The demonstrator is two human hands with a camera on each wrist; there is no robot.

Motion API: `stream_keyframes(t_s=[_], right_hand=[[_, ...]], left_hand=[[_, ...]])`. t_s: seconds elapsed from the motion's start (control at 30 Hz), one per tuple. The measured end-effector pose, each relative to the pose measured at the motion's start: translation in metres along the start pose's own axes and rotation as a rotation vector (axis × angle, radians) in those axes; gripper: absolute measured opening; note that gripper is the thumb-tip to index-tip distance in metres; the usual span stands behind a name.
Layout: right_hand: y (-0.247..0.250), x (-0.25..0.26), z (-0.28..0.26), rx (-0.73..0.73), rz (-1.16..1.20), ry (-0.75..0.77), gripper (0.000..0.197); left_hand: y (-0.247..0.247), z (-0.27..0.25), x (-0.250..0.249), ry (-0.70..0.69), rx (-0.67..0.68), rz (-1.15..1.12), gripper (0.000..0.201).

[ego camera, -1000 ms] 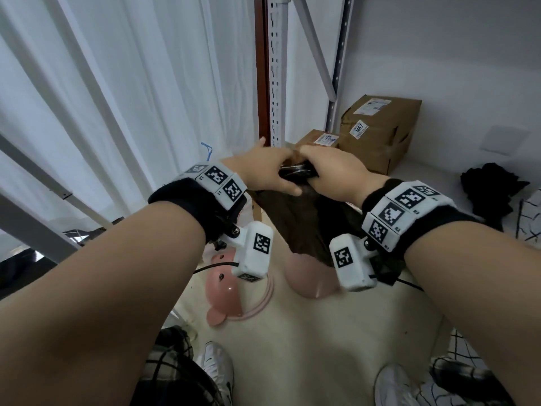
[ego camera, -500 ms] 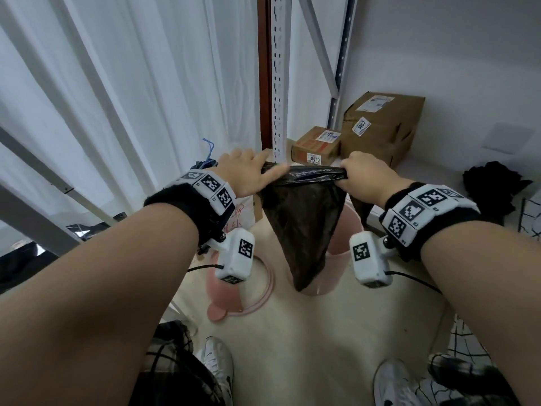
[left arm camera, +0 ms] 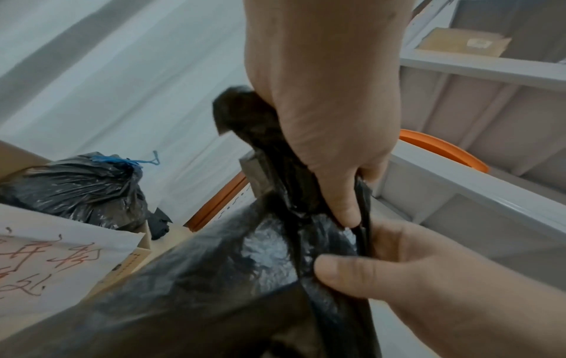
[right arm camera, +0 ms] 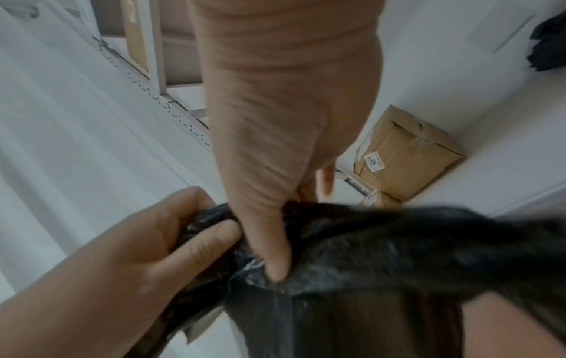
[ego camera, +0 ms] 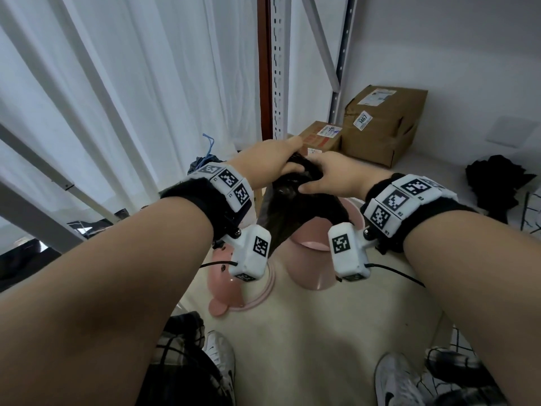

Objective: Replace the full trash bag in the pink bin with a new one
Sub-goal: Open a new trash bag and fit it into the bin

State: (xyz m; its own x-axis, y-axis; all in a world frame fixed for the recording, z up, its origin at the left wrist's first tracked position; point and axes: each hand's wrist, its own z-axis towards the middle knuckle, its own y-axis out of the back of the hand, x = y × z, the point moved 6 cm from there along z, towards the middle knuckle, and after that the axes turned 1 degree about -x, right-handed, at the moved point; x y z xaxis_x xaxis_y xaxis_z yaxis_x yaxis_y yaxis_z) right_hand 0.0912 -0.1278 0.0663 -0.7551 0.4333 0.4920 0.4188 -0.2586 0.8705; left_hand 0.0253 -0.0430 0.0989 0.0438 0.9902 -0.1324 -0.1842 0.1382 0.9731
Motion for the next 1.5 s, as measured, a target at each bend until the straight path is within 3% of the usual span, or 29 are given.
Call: stream_keyframes(t_s=[0.03,0.1,0.17,0.33,0.4,0.43,0.5,0.53,0.6,0.7,0.87,0.93,1.0,1.1,1.17,1.23,1.3,1.37,1.4,1.5], right_hand=[[0.0,-0.001,-0.001,0.004,-0.001,-0.011,0.024],[0.0,-0.011,-0.002,-0.013,-0.07,-0.044,0.012],[0.003,-0.022,-0.002,-0.045,-0.131,-0.084,0.021],[0.013,-0.045,-0.011,-0.06,-0.406,-0.272,0.035],[0.011,-0.045,-0.014,-0.01,-0.595,-0.34,0.041],[0.008,-0.044,-0.012,0.015,-0.625,-0.329,0.053],[0.0,-0.03,-0.005,0.035,-0.436,-0.205,0.082],[-0.002,-0.018,-0.003,0.033,-0.278,-0.109,0.087],[-0.002,-0.001,-0.001,0.006,-0.043,-0.01,0.069],[-0.004,-0.006,0.002,0.005,-0.122,-0.071,0.03],[0.002,-0.043,0.0,-0.002,-0.258,-0.209,0.027],[0.01,-0.038,-0.006,-0.036,-0.286,-0.181,0.019],[0.016,-0.031,-0.009,-0.099,-0.234,-0.146,0.02],[0.017,-0.017,-0.008,-0.117,-0.207,-0.072,0.026],[0.015,-0.004,-0.007,-0.11,-0.23,0.013,0.033],[0.02,0.009,-0.007,-0.156,-0.224,0.093,0.038],[0.025,0.014,-0.007,-0.201,-0.251,0.142,0.035],[0.026,0.011,-0.008,-0.196,-0.27,0.137,0.031],[0.026,0.008,-0.01,-0.187,-0.276,0.118,0.029],[0.03,-0.008,-0.016,-0.197,-0.304,0.013,0.017]], left_hand=[[0.001,-0.001,0.0,0.006,-0.009,-0.003,0.025],[0.004,-0.006,0.003,0.009,-0.028,0.002,0.035],[0.004,-0.011,0.012,0.02,-0.036,0.066,0.042],[-0.005,-0.012,0.033,0.148,0.069,0.39,0.03],[-0.006,-0.009,0.028,0.135,0.064,0.402,0.028],[-0.007,-0.007,0.023,0.119,0.062,0.356,0.026],[-0.009,-0.004,0.01,0.088,0.084,0.203,0.021],[-0.009,-0.002,0.004,0.063,0.087,0.154,0.02],[-0.007,0.001,-0.006,0.022,0.051,0.131,0.02],[0.0,-0.002,-0.006,0.01,-0.036,0.21,0.022],[-0.007,-0.013,0.023,0.151,0.048,0.395,0.022],[-0.014,-0.016,0.036,0.271,0.142,0.467,0.034],[-0.021,-0.014,0.042,0.337,0.231,0.42,0.062],[-0.02,-0.002,0.019,0.198,0.213,0.132,0.118],[-0.017,0.004,0.001,0.102,0.193,-0.082,0.129],[-0.018,0.003,-0.001,0.137,0.238,-0.263,0.111],[-0.02,0.0,0.009,0.212,0.26,-0.41,0.068],[-0.014,-0.002,0.024,0.285,0.149,-0.472,0.021],[-0.01,-0.002,0.027,0.289,0.094,-0.446,0.01],[-0.002,-0.003,0.028,0.239,0.038,-0.284,0.016]])
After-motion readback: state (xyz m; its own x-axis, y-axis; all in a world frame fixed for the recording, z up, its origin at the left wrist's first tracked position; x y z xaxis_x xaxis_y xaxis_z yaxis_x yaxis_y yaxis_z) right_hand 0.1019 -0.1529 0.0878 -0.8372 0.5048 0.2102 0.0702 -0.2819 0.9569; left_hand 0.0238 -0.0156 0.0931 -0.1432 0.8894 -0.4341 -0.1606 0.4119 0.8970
